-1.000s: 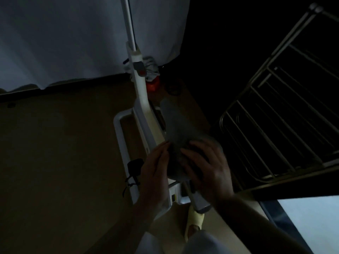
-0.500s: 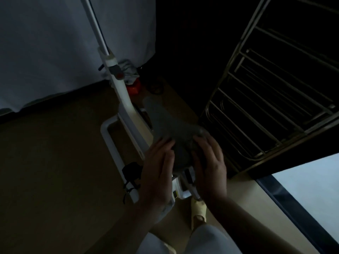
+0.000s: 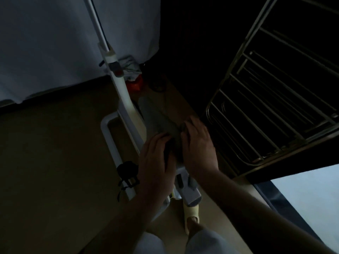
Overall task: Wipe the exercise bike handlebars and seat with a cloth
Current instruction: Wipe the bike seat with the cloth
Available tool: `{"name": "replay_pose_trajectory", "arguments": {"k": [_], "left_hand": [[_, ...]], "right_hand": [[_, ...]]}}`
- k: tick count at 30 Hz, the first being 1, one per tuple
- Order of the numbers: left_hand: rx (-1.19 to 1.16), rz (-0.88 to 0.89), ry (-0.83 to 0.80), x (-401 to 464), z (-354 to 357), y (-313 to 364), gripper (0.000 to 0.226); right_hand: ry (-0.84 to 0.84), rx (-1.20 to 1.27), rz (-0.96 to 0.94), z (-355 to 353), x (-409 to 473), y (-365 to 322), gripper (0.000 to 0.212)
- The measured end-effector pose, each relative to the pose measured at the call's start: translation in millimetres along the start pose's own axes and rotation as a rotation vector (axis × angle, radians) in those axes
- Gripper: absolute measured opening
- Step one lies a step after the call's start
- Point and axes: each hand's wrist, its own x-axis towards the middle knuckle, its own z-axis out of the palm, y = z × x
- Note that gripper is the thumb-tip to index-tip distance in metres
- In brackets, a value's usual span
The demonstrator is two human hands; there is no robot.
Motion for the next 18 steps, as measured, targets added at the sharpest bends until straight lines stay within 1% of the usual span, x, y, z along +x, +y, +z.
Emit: {"name": "replay_pose_trajectory", "arguments": {"k": [2,3,5,7,9,11,12,14,15,16,17,18], "left_hand": [[0.007,0.015,0.018,-1,0,2,0.038],[0.026,0.019,0.025,0,1,1,0.038],[0.080,-0.011,0.042,2,4,2,0.034],[0.093,-0.068,0.099,2,8,4,0.029],[0.032,-0.105,0.151,3,10,5,0.026],[0.000,-0.091,0.168,3,11,4,0.026],[0.011,-0.095,0.166,3,11,4,0.027],[0.049,-0.141,0.167,4,13,6,0.029],[0.059,-0.163,0.173,3,14,8,0.030],[0.063,-0.181,0.184,2,15,10,0.030],[0.055,-0.200,0.201,0,15,11,0.030],[0.033,-0.226,0.219,-1,16,11,0.031]], "right_hand": [[-0.046,-0.012,-0.070,-1,-14,6,0.050],[-0.076,0.029,-0.089,-5,-4,10,0.048],[-0.170,0.118,0.009,-10,34,17,0.041],[-0.247,0.178,0.108,-10,58,18,0.037],[-0.213,0.147,0.068,-9,43,21,0.038],[-0.130,0.200,0.003,-12,18,25,0.040],[-0.141,0.218,0.000,-10,24,29,0.040],[-0.314,0.182,0.068,-2,59,35,0.040],[-0.405,0.244,0.138,-1,77,33,0.039],[-0.439,0.235,0.135,-2,87,31,0.039],[-0.441,0.198,0.085,0,88,28,0.038],[-0.379,0.183,0.011,0,78,28,0.037]]}}
